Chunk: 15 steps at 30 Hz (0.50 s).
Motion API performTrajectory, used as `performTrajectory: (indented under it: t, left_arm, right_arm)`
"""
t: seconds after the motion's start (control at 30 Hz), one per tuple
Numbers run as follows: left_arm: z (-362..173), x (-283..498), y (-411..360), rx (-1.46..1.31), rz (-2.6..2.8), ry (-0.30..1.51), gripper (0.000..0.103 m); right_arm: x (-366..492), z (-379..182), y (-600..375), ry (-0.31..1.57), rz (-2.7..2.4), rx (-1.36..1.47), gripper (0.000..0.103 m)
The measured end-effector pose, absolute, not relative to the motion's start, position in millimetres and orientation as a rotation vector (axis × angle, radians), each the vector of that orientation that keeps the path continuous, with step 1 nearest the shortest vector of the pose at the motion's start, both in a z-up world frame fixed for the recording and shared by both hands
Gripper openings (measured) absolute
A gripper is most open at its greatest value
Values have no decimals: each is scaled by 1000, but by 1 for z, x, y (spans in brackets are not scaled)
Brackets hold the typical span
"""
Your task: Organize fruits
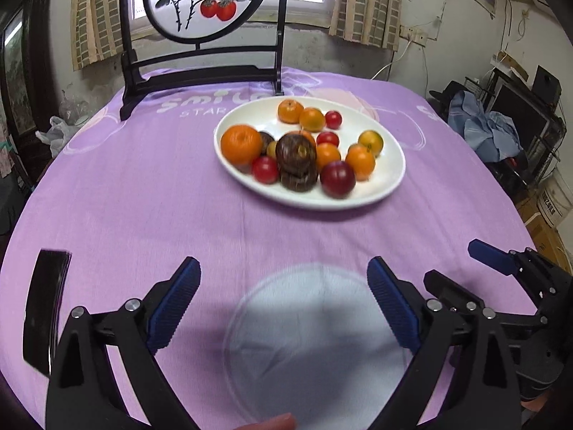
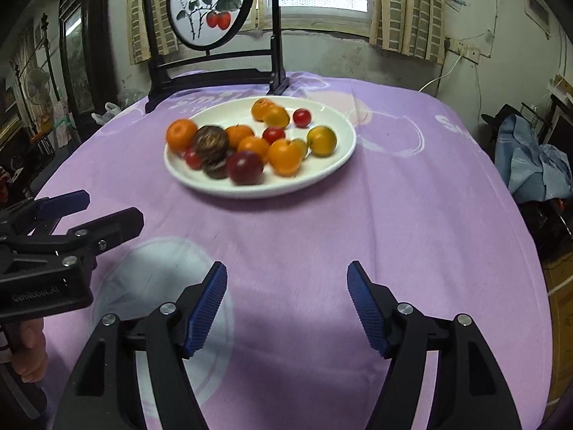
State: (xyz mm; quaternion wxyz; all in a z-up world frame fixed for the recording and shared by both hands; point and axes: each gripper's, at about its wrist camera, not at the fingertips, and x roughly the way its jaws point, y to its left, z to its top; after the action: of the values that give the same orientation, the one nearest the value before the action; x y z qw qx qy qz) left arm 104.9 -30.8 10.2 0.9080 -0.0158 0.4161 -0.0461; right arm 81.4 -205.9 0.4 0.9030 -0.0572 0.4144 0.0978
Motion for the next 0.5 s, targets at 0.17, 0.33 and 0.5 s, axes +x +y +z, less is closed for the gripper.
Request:
performTrajectory:
  t: [0.17,0.33,0.5]
  left_arm:
    - [-4,88,-26,-24,-78,871,92]
    - [-13,89,-20,-53,-71,892,92]
    - [-17,91,-20,-46,-60,888,92]
  right_arm:
    - [62,-10,-199,856,184,-165,79]
    - [55,-12,-201,855,182,-154,80]
    - [58,-18,-206,872,177,-133,80]
